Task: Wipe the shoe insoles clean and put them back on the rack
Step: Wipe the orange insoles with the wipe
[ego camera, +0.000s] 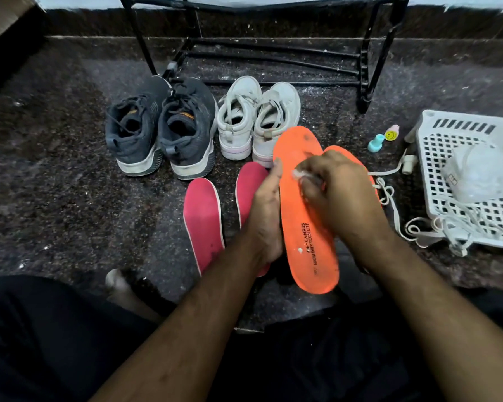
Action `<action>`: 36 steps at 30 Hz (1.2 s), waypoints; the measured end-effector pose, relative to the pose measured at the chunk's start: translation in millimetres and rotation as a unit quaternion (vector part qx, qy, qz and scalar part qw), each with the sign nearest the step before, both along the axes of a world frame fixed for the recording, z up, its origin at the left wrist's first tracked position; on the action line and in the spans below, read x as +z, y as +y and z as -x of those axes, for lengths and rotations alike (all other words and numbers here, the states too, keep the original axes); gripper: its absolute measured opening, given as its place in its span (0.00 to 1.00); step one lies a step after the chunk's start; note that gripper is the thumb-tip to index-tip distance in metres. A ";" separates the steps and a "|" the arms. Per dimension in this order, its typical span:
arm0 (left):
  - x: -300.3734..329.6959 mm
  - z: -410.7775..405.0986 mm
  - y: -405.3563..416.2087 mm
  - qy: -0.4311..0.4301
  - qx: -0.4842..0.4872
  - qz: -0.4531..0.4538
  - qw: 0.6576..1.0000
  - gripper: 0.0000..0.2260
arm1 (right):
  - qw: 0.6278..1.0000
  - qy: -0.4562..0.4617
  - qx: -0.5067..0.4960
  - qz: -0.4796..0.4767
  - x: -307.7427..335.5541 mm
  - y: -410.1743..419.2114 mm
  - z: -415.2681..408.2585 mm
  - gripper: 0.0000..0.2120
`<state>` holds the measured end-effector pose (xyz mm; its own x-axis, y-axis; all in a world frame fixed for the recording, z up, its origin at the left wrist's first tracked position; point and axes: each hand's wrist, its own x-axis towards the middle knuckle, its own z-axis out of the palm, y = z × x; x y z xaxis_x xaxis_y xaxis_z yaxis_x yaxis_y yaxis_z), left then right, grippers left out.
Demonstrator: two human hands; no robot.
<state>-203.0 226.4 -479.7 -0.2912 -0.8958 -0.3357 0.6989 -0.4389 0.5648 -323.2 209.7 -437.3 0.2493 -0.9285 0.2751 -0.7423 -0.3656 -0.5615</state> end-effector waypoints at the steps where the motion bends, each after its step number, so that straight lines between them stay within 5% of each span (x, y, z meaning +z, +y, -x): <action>1: 0.4 2.1 2.3 -0.009 -0.005 -0.003 1.000 0.31 | 0.999 -0.013 -0.031 0.000 0.8 -8.3 3.7 0.10; 4: 5.2 -1.5 0.4 -0.006 -0.011 -0.022 1.000 0.25 | 1.000 -0.018 -0.023 0.004 4.9 -1.3 0.5 0.09; 9: 3.1 -12.4 -10.3 -0.013 -0.038 -0.021 0.999 0.39 | 0.993 0.007 0.119 -0.022 7.8 44.3 -15.8 0.09; 16: 4.5 3.4 2.8 0.007 -0.028 -0.005 1.000 0.27 | 1.000 -0.005 -0.027 0.007 7.9 -11.8 5.8 0.09; 19: 7.2 -5.4 -3.7 0.015 -0.020 0.009 1.000 0.25 | 1.000 0.001 0.029 0.006 11.6 10.8 -3.0 0.09; 22: 1.0 -6.6 -6.3 -0.005 -0.028 -0.005 1.000 0.37 | 0.993 0.015 0.118 -0.003 11.6 40.5 -11.1 0.11; 30: 7.7 -7.3 -4.5 0.029 -0.010 -0.014 0.999 0.22 | 1.000 -0.018 0.001 -0.001 6.7 -5.7 8.5 0.09; 36: 4.0 -13.2 -7.8 0.014 -0.018 -0.014 1.000 0.35 | 0.995 0.032 0.093 -0.005 3.2 29.6 -6.3 0.09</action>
